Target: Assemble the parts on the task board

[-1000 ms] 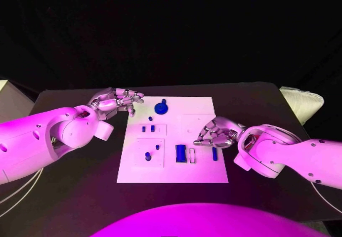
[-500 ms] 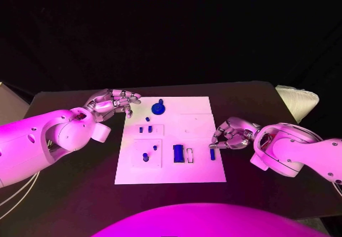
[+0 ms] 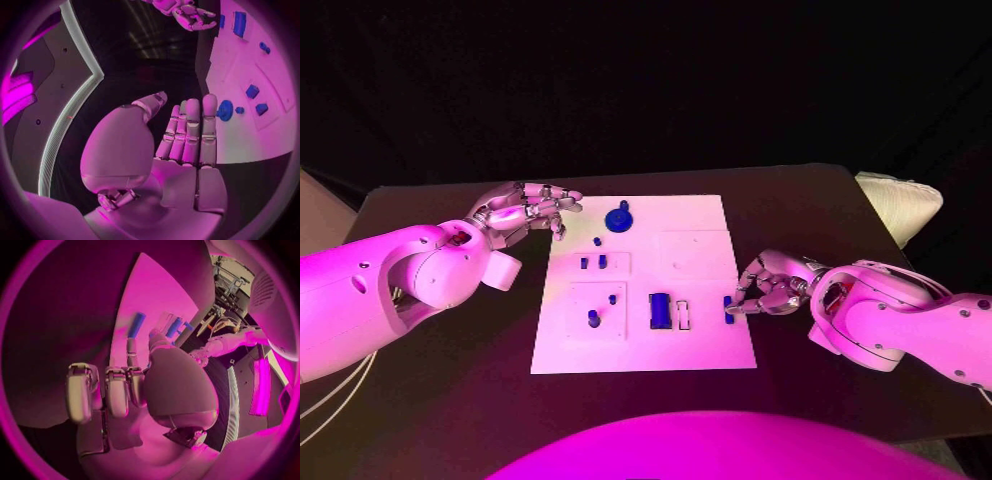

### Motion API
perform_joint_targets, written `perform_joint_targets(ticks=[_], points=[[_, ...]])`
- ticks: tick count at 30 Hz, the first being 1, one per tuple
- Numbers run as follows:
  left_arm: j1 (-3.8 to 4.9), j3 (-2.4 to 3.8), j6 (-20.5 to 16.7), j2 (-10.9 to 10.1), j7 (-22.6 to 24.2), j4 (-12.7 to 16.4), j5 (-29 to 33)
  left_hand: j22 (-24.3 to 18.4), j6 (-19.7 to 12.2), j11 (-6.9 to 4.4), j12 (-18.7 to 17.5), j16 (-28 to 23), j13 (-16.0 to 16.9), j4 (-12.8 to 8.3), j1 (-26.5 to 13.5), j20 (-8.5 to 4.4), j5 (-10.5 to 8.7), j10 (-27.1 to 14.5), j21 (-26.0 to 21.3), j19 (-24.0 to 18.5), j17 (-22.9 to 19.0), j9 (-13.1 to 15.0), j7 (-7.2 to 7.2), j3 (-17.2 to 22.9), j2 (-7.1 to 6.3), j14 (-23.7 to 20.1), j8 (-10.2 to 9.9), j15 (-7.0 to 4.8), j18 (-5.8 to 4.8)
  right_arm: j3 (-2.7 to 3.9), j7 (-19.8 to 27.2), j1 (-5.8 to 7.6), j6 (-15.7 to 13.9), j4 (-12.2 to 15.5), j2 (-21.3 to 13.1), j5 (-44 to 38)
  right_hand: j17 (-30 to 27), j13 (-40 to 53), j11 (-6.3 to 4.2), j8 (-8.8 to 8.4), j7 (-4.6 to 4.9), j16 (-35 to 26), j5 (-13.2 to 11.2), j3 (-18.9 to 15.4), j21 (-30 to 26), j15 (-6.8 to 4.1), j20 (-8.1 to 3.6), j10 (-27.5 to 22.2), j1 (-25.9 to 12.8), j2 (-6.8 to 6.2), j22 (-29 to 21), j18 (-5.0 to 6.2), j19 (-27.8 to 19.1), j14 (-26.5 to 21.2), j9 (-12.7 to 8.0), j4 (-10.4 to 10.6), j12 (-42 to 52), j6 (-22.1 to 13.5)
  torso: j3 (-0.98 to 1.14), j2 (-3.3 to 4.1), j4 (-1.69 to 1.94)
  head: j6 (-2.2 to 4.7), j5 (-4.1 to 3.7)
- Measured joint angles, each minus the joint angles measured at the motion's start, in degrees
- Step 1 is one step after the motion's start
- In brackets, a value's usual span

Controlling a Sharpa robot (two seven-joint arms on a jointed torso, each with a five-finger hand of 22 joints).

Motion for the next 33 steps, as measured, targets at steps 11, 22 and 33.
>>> perform_joint_targets(ticks=[11,22,33], points=[[-0.02,0.00,0.01,-0.11,0.00,0.15,0.00,0.00,0.00,0.00,0.00,0.00,0.02,0.06,0.00,0.00,0.00,0.00,0.00,0.00,-0.01,0.00,0.00,-0.06,0.00,0.00,0.00,0.00,0.00,-0.03,-3.78,-1.53,-1.58,-1.73,2.79,-2.94,-0.01,0.00,0.00,0.25,-0.20,0.00,0.00,0.00,0.00,-0.22,0.00,0.00,-0.80,0.20,-0.01,0.00,0.00,0.22,0.31,0.00,0.00,0.20,0.00,0.07,0.01,-0.02,0.20],[-0.03,0.00,0.03,-0.24,-0.07,0.17,0.00,0.00,0.00,0.00,0.00,0.00,0.01,0.06,0.00,0.00,0.00,0.00,0.00,0.00,-0.01,0.00,0.00,-0.06,0.00,0.00,0.00,0.00,0.00,0.35,-4.75,-2.09,-1.61,-2.67,4.35,-4.86,-0.01,-0.01,-0.43,0.76,-0.46,0.00,1.15,0.27,0.00,-0.45,0.00,-0.01,-0.40,0.17,-0.02,0.00,0.00,-0.02,0.47,-0.27,0.00,0.88,0.02,0.04,-0.07,-0.03,0.35],[-0.03,0.00,0.07,-0.34,-0.14,0.20,0.00,-0.04,0.00,0.00,-0.01,0.00,0.01,0.06,0.00,0.00,0.00,0.00,0.00,0.00,-0.02,0.00,0.00,-0.06,0.00,0.00,0.00,0.00,0.00,0.53,-4.67,-2.23,-0.30,-2.32,5.59,-9.54,-0.01,-0.02,-0.81,-0.50,-0.37,0.00,8.69,11.36,-0.20,-0.66,-0.46,0.00,11.23,-3.66,-0.02,0.00,0.03,0.19,0.46,-2.97,-0.62,0.78,0.03,0.03,-0.08,-0.03,0.34]])
